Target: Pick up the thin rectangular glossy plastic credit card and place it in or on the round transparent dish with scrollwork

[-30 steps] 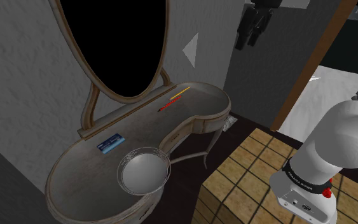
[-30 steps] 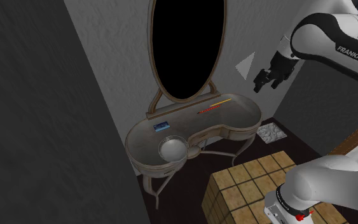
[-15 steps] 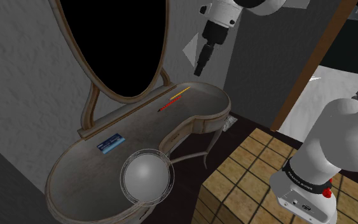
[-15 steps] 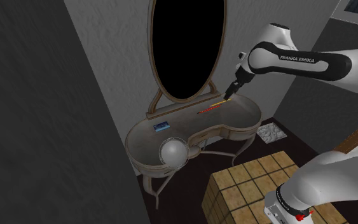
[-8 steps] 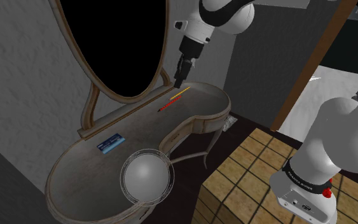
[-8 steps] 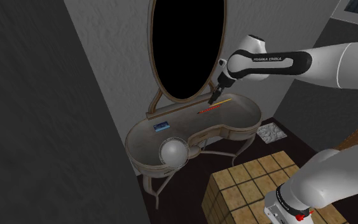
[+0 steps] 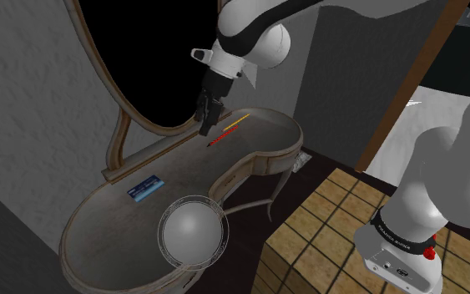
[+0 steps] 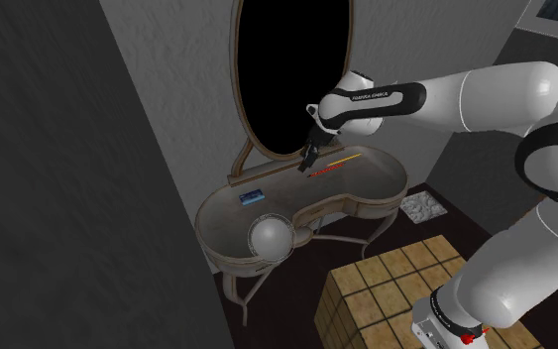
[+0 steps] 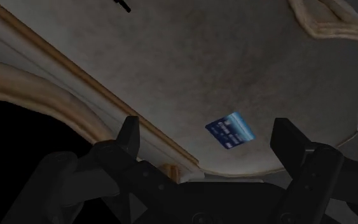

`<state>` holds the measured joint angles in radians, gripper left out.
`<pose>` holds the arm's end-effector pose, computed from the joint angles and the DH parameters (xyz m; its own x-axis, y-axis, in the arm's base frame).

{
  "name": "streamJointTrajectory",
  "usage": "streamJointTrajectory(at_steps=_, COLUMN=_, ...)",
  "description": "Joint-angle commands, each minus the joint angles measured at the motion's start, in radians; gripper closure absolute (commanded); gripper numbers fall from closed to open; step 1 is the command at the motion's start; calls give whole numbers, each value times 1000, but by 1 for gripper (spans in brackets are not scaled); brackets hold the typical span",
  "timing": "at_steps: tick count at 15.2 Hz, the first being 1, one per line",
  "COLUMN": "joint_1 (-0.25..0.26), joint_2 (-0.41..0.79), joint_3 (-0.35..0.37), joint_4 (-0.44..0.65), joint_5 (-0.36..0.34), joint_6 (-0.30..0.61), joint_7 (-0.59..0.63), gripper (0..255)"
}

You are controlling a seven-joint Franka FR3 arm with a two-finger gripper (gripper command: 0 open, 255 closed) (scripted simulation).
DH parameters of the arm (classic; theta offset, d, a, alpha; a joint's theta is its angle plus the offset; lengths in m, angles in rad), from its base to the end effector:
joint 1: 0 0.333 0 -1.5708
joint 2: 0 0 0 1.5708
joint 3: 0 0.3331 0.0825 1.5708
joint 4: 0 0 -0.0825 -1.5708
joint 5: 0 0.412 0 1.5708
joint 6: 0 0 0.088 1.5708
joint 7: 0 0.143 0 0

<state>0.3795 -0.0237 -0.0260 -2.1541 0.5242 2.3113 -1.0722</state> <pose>0.5391 0.2235 0.3996 0.4314 0.7972 0.4222 0.8976 -0.4261 -0.1127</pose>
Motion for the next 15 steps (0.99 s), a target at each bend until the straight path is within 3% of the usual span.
streamJointTrajectory(at_steps=1, joint_1=13, joint_2=59, joint_3=10, joint_4=42, joint_5=39, joint_6=8, joint_7=-88, gripper=0)
streamJointTrajectory(at_steps=8, joint_1=51, joint_2=242, joint_3=81, joint_4=191, joint_5=128, joint_6=21, joint_7=-323, gripper=0)
streamJointTrajectory(at_steps=15, joint_1=87, joint_2=403, joint_3=163, joint_4=340, joint_5=157, joint_6=19, joint_7=-514, gripper=0)
